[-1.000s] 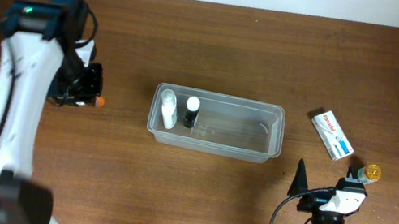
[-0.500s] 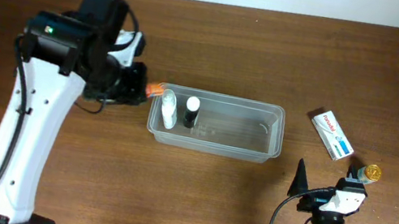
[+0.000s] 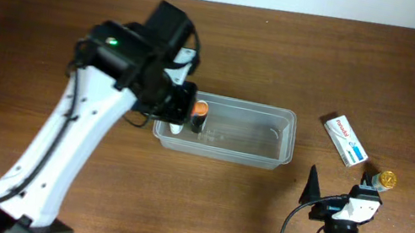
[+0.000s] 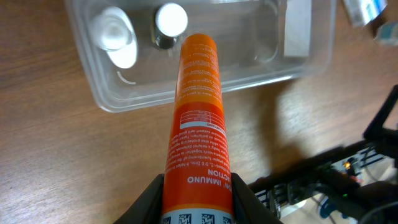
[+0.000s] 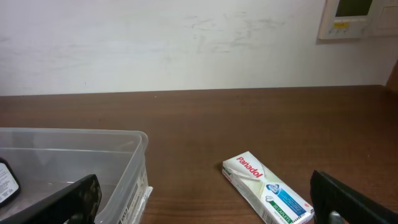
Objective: Pack container
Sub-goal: 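Lift the orange tube and carry it over the container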
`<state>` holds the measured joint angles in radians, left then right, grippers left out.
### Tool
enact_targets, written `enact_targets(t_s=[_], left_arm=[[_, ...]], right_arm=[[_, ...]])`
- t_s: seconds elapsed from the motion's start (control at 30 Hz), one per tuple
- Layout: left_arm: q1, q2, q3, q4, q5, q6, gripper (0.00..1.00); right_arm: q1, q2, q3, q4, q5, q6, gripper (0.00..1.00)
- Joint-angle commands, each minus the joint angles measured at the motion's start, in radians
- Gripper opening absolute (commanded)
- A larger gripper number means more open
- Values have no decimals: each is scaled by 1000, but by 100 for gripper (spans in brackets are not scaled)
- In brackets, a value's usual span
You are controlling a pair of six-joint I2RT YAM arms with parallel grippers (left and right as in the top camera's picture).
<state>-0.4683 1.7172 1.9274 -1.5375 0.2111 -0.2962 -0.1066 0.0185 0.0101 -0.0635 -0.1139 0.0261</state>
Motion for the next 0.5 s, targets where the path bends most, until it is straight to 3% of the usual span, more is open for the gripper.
enact_targets(t_s=[0.0, 0.27, 0.47], left_arm=[[-34, 45, 18, -16, -63, -8, 24], [-40, 108, 18, -66, -200, 37, 24], [-41, 168, 18, -68, -212, 67, 24]], right_arm=[[2, -3, -5, -6, 5, 8, 98], [2, -3, -5, -6, 5, 8, 98], [2, -3, -5, -6, 5, 8, 98]])
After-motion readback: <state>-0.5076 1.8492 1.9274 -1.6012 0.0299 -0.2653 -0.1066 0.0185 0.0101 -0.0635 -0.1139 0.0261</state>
